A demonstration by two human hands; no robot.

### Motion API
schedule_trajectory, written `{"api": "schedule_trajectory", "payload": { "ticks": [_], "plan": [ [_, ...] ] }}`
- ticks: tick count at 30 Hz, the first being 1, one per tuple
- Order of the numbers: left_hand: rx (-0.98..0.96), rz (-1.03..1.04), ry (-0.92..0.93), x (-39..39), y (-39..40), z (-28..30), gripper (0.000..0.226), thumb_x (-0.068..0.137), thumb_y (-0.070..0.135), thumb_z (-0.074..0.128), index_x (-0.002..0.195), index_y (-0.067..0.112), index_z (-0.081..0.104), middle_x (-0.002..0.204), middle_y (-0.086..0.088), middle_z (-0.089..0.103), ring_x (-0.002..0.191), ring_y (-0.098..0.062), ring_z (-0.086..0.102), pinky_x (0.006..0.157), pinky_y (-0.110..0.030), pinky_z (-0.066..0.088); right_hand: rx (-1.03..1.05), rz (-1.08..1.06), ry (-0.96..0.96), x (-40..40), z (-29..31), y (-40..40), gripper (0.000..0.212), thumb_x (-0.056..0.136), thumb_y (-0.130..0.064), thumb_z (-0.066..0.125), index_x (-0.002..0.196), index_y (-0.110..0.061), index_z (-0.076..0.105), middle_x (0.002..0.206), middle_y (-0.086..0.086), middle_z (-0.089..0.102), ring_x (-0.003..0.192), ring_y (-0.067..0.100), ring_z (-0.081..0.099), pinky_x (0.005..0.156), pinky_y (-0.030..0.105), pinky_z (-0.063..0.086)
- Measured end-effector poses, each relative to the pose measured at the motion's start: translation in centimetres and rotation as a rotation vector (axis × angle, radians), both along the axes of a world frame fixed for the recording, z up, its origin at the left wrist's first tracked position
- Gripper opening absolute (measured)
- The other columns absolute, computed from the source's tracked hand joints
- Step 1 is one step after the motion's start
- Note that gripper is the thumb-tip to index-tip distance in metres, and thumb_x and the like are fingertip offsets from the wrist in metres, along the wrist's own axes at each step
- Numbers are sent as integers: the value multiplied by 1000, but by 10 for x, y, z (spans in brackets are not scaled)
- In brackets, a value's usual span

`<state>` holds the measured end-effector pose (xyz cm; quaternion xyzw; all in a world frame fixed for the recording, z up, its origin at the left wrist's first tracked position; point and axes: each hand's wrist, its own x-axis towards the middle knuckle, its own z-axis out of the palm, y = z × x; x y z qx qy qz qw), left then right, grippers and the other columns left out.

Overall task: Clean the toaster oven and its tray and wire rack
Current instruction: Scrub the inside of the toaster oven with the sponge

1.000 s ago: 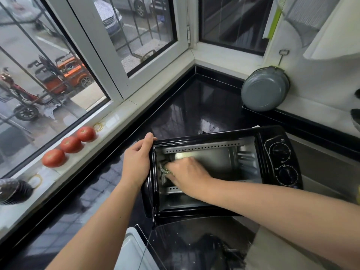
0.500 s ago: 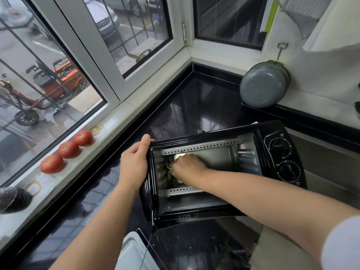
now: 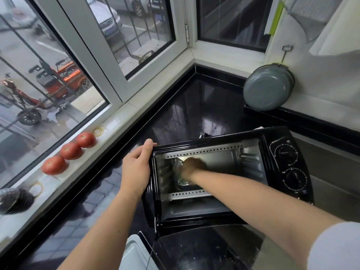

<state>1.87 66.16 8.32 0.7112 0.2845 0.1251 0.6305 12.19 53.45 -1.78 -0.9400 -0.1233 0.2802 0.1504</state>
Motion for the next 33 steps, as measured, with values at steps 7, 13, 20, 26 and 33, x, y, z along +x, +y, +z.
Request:
{"api": "schedule_trajectory", "payload": {
  "ticks": [7, 13, 20, 26, 33],
  "plan": [
    [17, -1, -13, -1, -2, 2, 47, 84, 74, 61, 97, 35, 83, 95, 2, 81, 97, -18, 77, 104, -50, 54, 76, -79, 166, -17, 9, 19, 34, 94, -13, 55, 126, -4, 61, 124, 14, 64, 113, 30, 64, 86, 32, 53],
    [19, -14, -13, -3, -2, 2, 45, 87, 73, 60, 99, 36, 82, 97, 3, 81, 97, -16, 76, 104, -47, 54, 116, -84, 157, -26, 17, 17, 44, 100, -24, 52, 142, -12, 53, 140, 10, 55, 125, 29, 56, 99, 29, 47],
    [47, -1, -12, -1, 0, -1, 40, 92, 69, 60, 97, 37, 82, 95, 7, 81, 94, -8, 76, 99, -40, 56, 433, -235, 162, -62, 64, 3, 26, 96, -14, 56, 120, -19, 67, 115, 9, 65, 103, 27, 62, 84, 29, 48],
    [24, 19, -14, 0, 1, -3, 46, 85, 73, 63, 96, 32, 83, 95, 1, 81, 95, -19, 76, 101, -52, 56, 545, -4, 61, -121, 114, -14, 19, 93, -13, 47, 110, -9, 54, 116, 6, 41, 103, 31, 50, 88, 38, 47],
    [35, 35, 14, -2, -1, -1, 40, 92, 68, 61, 97, 34, 83, 97, 4, 81, 99, -18, 76, 104, -51, 54, 354, -80, 209, -82, 101, -12, 34, 98, -5, 50, 131, -1, 57, 131, 17, 56, 116, 32, 57, 97, 35, 47]
  ]
}}
